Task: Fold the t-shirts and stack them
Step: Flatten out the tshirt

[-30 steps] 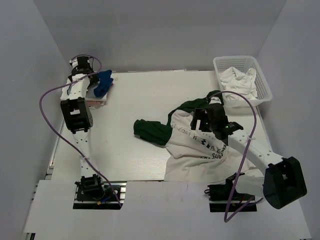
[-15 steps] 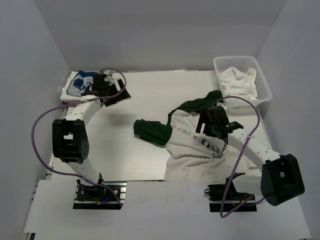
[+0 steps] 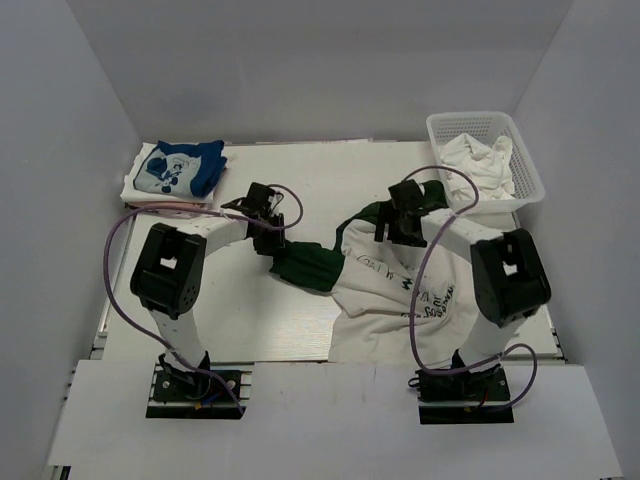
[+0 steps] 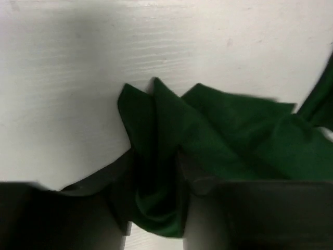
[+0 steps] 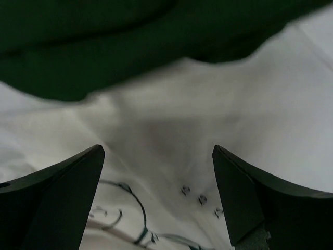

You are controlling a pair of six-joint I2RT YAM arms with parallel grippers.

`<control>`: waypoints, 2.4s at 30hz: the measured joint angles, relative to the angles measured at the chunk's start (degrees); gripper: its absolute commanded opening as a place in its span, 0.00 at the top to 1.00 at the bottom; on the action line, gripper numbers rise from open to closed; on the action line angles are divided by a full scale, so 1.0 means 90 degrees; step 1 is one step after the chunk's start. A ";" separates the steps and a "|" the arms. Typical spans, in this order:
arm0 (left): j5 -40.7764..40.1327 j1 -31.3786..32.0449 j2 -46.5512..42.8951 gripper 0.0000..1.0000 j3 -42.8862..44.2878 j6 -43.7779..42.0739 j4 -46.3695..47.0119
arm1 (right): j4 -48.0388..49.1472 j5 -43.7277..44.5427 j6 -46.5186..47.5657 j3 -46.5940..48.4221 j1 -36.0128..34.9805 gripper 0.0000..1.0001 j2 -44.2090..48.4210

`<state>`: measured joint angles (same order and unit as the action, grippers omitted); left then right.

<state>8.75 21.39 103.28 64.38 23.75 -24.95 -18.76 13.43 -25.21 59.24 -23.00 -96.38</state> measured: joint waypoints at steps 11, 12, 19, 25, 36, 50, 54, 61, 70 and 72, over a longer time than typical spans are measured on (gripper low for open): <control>-0.1188 0.0104 0.0255 1.00 0.0316 0.0277 -0.0357 | -0.0629 -0.0029 0.0903 0.3801 -0.0049 0.19 -0.3135; -0.1421 0.0083 0.0187 1.00 0.0308 0.0372 -0.0444 | -0.0780 -0.0095 0.1039 0.4330 -0.0049 0.19 -0.3475; -0.2650 -0.0022 -0.0379 1.00 0.0352 0.0792 -0.0872 | -0.0971 -0.0974 0.2059 0.7567 -0.0102 0.10 -0.5450; -0.2919 -0.0024 -0.0333 1.00 0.0845 0.0872 -0.0986 | -0.0306 -0.1938 0.2613 0.7665 -0.0243 0.10 -0.5518; -0.3058 -0.0032 -0.0134 1.00 0.1154 0.1168 -0.1214 | -0.0644 -0.1129 0.1838 0.4150 -0.0629 0.10 -0.1727; -0.1902 0.0117 -0.6125 0.87 -0.3628 0.3764 -0.3172 | -0.1047 -0.0282 0.0155 -0.0146 -0.0413 0.10 0.1001; -0.1226 0.0158 -0.7232 0.00 -0.3458 0.3759 -0.3099 | -0.0882 -0.0151 -0.0007 -0.0153 -0.0160 0.10 0.1375; -0.1474 0.0160 -0.4969 0.00 -0.0894 0.2586 -0.2096 | -0.0702 -0.0219 -0.0148 -0.0153 0.0401 0.10 0.1404; -0.2127 0.0160 0.0610 0.00 0.2956 0.0614 -0.1732 | -0.0617 -0.0192 0.0046 -0.0435 0.1005 0.10 0.1394; -0.2115 0.0160 0.1411 0.00 0.3587 0.0194 -0.1673 | -0.0600 -0.0199 0.0066 -0.0636 0.1139 0.10 0.1392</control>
<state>-10.28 22.83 115.98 96.66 25.50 -40.01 -24.16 11.64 -24.62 53.52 -12.75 -83.85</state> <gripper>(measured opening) 0.995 0.896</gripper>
